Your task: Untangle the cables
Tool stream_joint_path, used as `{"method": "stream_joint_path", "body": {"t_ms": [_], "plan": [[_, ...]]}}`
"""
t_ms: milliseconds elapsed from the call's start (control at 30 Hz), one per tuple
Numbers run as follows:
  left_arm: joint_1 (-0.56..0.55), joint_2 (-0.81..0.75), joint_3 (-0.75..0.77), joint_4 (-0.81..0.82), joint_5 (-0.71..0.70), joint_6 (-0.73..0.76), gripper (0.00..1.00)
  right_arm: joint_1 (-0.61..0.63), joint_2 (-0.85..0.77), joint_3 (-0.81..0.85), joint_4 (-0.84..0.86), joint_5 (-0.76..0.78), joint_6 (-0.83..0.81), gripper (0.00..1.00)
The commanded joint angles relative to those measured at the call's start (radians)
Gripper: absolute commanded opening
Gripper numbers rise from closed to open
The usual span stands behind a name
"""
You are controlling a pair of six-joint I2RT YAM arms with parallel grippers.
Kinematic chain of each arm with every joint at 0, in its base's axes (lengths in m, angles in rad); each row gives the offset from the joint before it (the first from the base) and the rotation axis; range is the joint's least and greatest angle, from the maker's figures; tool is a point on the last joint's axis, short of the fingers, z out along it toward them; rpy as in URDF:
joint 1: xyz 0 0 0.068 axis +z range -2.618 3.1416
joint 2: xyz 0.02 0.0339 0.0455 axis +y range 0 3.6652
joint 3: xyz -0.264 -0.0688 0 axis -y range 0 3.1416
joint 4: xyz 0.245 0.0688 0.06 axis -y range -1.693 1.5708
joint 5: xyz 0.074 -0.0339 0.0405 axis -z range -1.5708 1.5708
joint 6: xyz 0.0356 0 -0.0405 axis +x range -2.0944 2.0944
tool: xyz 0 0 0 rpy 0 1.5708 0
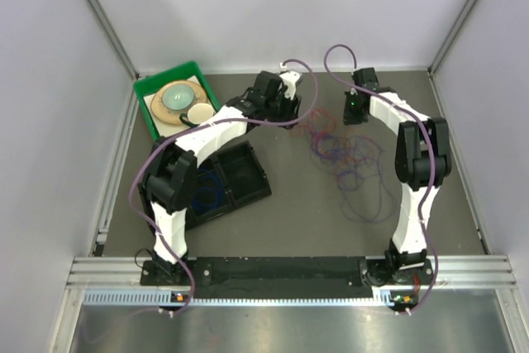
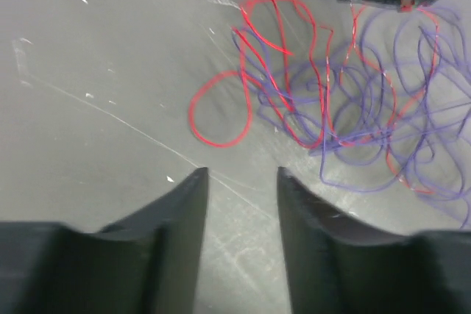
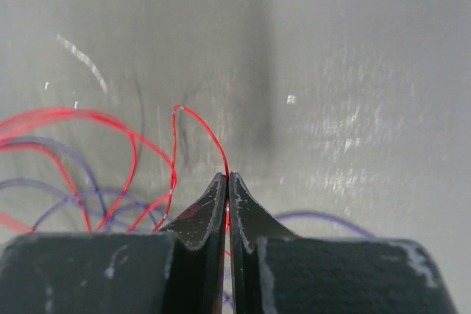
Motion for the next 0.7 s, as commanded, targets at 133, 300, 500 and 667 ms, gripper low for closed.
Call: {"method": "stream_joint_path", "body": {"t_ms": [133,300,500,667], "plan": [[-0.02,0.066,-0.148,0.219,0.079,0.115,0.64,-0.104,-0.234,-0.186,0.175,-0.213,0.134,0.0],[-0.057,0.072,-0.241,0.406,0.036,0.235,0.65,-0.105,-0.257,-0.203,0.162,-0.21,0.131,0.0],[-0.078,0.153,-0.158,0.38,-0.038,0.307,0.62,-0.105,-0.26,-0.208,0.159,-0.219,0.133,0.0],[-0.087,0.193,-0.116,0.381,-0.099,0.349,0.61,-0.105,-0.263,-0.215,0.159,-0.219,0.133,0.0]]}}
